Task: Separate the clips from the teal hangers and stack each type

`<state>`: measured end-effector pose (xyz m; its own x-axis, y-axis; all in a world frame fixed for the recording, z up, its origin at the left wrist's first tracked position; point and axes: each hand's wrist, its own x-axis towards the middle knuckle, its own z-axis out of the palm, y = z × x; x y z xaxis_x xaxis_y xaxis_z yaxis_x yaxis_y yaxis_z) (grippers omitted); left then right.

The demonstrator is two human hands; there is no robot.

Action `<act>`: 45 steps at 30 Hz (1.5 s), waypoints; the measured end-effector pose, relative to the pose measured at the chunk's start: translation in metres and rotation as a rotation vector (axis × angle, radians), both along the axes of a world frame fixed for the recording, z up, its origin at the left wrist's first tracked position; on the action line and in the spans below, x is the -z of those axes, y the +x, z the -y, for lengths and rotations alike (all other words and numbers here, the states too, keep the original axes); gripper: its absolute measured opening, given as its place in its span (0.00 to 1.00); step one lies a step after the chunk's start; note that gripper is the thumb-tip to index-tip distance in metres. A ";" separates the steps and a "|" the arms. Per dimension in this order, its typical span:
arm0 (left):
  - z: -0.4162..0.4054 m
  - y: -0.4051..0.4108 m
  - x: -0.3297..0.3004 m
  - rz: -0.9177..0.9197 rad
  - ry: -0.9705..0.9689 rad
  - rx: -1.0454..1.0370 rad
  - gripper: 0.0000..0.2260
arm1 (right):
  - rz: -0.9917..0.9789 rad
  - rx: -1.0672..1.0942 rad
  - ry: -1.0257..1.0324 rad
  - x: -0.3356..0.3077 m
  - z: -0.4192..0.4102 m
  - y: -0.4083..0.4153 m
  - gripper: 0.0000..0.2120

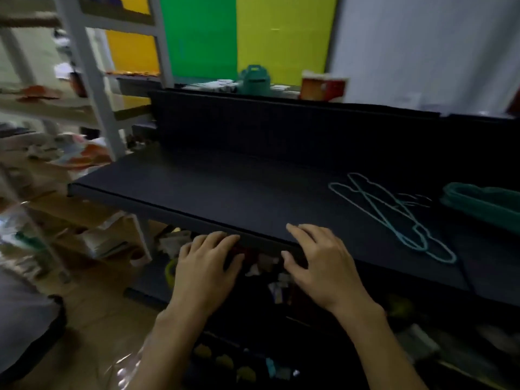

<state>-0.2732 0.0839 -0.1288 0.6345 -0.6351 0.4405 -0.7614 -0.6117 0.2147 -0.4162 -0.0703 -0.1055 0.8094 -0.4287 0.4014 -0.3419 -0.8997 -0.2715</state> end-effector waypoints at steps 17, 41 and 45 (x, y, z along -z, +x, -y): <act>0.208 0.015 -0.026 -0.027 0.107 0.622 0.20 | -0.055 0.682 0.093 -0.016 0.122 -0.094 0.29; 0.304 0.040 -0.017 -0.020 0.208 0.841 0.34 | 0.037 0.674 0.204 -0.018 0.191 -0.054 0.33; 0.312 0.039 -0.018 -0.083 0.223 0.890 0.31 | 0.117 0.688 0.199 -0.026 0.179 -0.067 0.31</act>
